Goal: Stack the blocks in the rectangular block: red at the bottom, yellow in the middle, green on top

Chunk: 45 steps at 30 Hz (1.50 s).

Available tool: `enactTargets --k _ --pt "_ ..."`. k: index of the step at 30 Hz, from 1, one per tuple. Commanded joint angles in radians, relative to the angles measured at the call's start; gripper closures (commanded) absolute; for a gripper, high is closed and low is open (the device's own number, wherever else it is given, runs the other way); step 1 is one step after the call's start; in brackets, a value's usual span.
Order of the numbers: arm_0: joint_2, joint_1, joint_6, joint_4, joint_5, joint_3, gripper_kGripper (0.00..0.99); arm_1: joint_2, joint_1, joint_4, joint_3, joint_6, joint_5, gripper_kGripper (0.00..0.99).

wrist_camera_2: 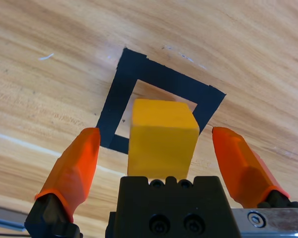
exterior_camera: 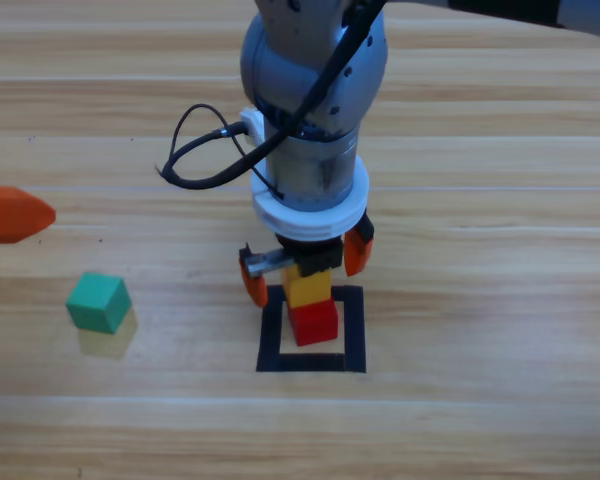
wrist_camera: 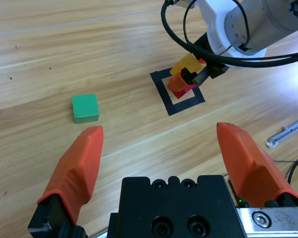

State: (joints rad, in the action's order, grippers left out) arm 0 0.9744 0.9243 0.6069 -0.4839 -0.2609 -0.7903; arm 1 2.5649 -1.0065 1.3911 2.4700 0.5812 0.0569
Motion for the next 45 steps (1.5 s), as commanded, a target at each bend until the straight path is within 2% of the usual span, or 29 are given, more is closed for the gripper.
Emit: enactTargets --k 1,6,10,15,18,23,28,38,45 --pt "0.014 0.018 0.013 0.022 -0.001 0.023 0.017 -0.181 -0.058 0.011 -0.019 -0.055 0.006 0.000" --pt "0.030 0.013 0.062 0.024 -0.078 -0.010 0.031 -0.390 -0.075 0.005 -0.141 -0.095 0.051 0.000" --pt "0.104 -0.070 0.109 0.004 -0.086 -0.061 0.045 -0.614 -0.073 -0.118 -0.427 -0.113 0.074 0.000" --pt "0.429 -0.177 0.082 -0.197 -0.067 -0.334 0.047 -0.933 -0.014 -0.486 -0.981 -0.162 0.037 0.000" --pt "0.661 -0.231 0.030 -0.303 -0.057 -0.483 0.059 -0.980 0.002 -0.564 -1.140 -0.178 0.031 0.000" --pt "0.836 -0.312 -0.053 -0.309 -0.005 -0.481 0.056 -0.976 0.016 -0.627 -1.227 -0.204 0.017 0.000" --pt "0.917 -0.334 -0.082 -0.277 0.003 -0.451 0.056 -0.966 0.014 -0.655 -1.246 -0.219 -0.014 0.000" --pt "0.963 -0.367 -0.134 -0.170 0.089 -0.351 0.057 -0.965 0.016 -0.667 -1.255 -0.233 -0.019 0.000" --pt "0.974 -0.374 -0.134 -0.120 0.107 -0.306 0.059 -0.965 0.016 -0.667 -1.257 -0.233 -0.020 0.000"
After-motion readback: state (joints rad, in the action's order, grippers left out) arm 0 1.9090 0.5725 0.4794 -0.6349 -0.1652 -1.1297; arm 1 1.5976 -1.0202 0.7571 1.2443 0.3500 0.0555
